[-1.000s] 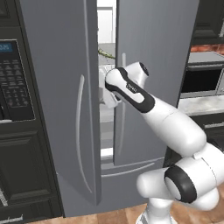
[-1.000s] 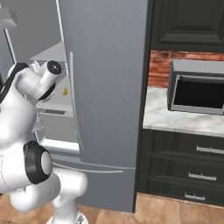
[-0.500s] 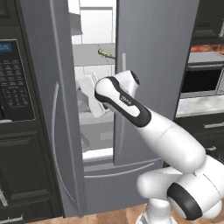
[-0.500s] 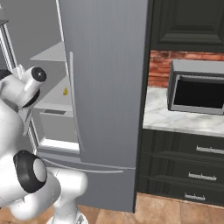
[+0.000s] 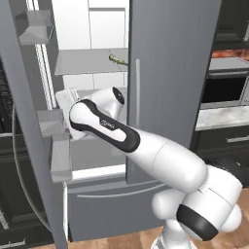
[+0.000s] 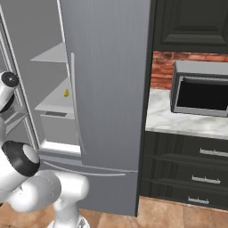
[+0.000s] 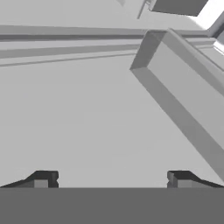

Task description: Gather the lemon wedge and tomato from the fridge and place them on a tray on the dining counter. Then gather the fishs from the fridge and place them on the other tray.

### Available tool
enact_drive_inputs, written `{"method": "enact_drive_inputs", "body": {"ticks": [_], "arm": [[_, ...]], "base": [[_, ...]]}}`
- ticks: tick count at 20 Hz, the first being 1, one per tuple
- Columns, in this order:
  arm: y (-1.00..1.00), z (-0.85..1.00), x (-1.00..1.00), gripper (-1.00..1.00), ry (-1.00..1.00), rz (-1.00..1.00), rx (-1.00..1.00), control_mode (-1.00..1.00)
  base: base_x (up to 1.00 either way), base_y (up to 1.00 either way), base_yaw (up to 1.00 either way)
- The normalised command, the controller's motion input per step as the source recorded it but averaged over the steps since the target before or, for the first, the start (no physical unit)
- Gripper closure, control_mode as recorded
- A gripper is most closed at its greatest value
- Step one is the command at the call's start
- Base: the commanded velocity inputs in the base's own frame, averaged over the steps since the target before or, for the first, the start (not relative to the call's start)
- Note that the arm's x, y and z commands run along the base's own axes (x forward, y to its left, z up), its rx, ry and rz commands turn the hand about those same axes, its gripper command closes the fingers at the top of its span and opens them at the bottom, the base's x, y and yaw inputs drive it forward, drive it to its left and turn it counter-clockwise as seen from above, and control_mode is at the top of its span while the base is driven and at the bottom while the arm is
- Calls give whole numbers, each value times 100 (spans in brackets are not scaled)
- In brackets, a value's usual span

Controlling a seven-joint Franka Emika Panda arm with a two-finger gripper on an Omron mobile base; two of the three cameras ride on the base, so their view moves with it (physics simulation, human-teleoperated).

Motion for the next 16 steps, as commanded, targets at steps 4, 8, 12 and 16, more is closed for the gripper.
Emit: {"method": "enact_drive_inputs", "body": {"ticks": [4,8,12,16], "arm": [[73,0,0,-100,0,-1,0,-100],[8,-2,0,-100,0,-2,0,-100],[-64,-12,0,-100,0,-5,-6,-100],[-99,2,-10,-100,0,-7,-6,-100]], "base": [[0,0,0],[0,0,0],[0,0,0],[0,0,0]]}}
